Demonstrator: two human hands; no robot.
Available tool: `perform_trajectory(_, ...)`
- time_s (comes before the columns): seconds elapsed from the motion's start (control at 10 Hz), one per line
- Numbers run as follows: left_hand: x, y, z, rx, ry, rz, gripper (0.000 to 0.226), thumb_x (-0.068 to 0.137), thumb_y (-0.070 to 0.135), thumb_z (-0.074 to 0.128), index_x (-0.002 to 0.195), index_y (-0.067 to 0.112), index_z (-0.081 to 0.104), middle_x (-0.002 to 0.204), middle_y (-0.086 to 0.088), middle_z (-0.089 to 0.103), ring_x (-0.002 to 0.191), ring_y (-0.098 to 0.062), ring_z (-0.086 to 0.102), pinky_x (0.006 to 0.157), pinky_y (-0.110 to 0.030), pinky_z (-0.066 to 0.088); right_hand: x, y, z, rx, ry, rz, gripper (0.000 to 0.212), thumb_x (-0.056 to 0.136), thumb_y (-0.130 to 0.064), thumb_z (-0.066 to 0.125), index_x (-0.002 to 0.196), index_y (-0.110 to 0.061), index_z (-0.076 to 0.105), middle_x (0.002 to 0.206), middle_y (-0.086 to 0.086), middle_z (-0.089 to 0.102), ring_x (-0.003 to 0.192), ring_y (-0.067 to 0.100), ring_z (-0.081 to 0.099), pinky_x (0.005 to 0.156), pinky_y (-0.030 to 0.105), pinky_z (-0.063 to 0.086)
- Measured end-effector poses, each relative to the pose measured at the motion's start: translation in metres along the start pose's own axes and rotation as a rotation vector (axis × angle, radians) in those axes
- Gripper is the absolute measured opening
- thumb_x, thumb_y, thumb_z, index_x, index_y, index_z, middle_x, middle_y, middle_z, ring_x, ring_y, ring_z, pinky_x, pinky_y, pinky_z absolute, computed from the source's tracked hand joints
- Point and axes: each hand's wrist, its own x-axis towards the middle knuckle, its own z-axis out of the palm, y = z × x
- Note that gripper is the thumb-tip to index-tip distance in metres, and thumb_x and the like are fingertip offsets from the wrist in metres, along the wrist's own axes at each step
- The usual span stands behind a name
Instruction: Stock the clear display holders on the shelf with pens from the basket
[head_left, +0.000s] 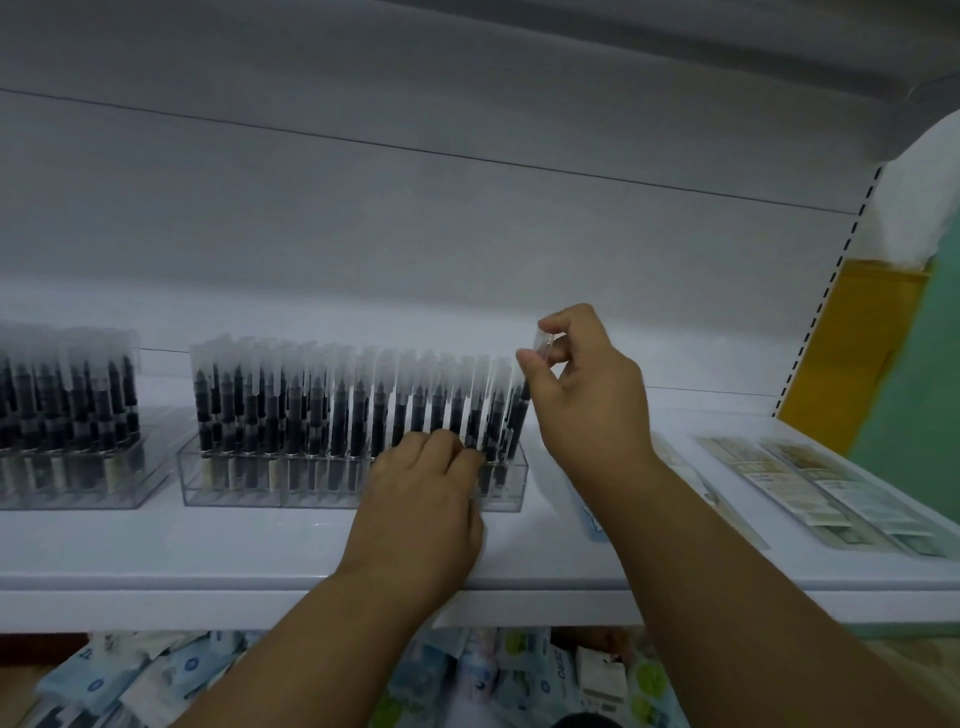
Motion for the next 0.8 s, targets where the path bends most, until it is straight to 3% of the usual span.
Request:
perform_trajectory(0.2,-0.002,-0.001,0.001,-0.030,-0.002,-0.007,0.042,0.064,0.015,0.066,0.106,0.018,0.070,0.098,0.002,0.061,0.092,-0.020,0.052,0.077,-0.033,0.042,-0.012,0.011,0.012,-0.117,-0.198,0.018,0.017,0.099,-0.027,0.053,0.114,-0.020,0.053,0.095,-0.002,0.063,0.079,0.018,0.060,0.068,0.029,0.047)
perform_trajectory(0.5,-0.002,-0.001,-0.001,-0.040,-0.040,-0.011,0.046,0.063,0.015,0.062,0.108,0.018,0.070,0.101,0.002,0.061,0.095,-0.021,0.053,0.080,-0.033,0.043,-0.018,0.016,0.015,-0.196,-0.161,0.020,0.033,0.100,-0.031,0.049,0.133,-0.030,0.050,0.116,-0.001,0.057,0.095,0.018,0.059,0.077,0.031,0.048)
perform_trajectory(0.6,-0.012,-0.007,-0.012,-0.133,-0.023,0.020,0.046,0.071,0.014,0.061,0.116,0.015,0.065,0.111,0.000,0.060,0.104,-0.016,0.047,0.092,-0.023,0.034,-0.036,0.012,0.013,-0.145,-0.077,0.024,0.045,0.098,-0.032,0.052,0.142,-0.035,0.041,0.121,-0.004,0.049,0.087,0.014,0.057,0.073,0.032,0.049)
perform_trajectory(0.7,-0.019,-0.024,-0.031,-0.149,0.052,0.014,0.043,0.074,0.011,0.064,0.117,0.014,0.062,0.112,-0.002,0.058,0.105,-0.017,0.046,0.093,-0.020,0.032,-0.044,0.003,0.016,-0.104,-0.031,-0.010,0.045,0.097,-0.032,0.053,0.140,-0.035,0.041,0.114,-0.008,0.050,0.072,0.011,0.053,0.066,0.031,0.046)
perform_trajectory(0.8,-0.025,-0.044,-0.067,0.001,0.085,-0.102,0.034,0.077,0.016,0.062,0.111,0.016,0.062,0.103,-0.004,0.059,0.094,-0.025,0.052,0.081,-0.037,0.043,-0.051,-0.017,0.025,-0.057,-0.130,-0.105,0.038,0.096,-0.032,0.055,0.133,-0.035,0.047,0.102,-0.012,0.052,0.071,0.008,0.051,0.066,0.031,0.046)
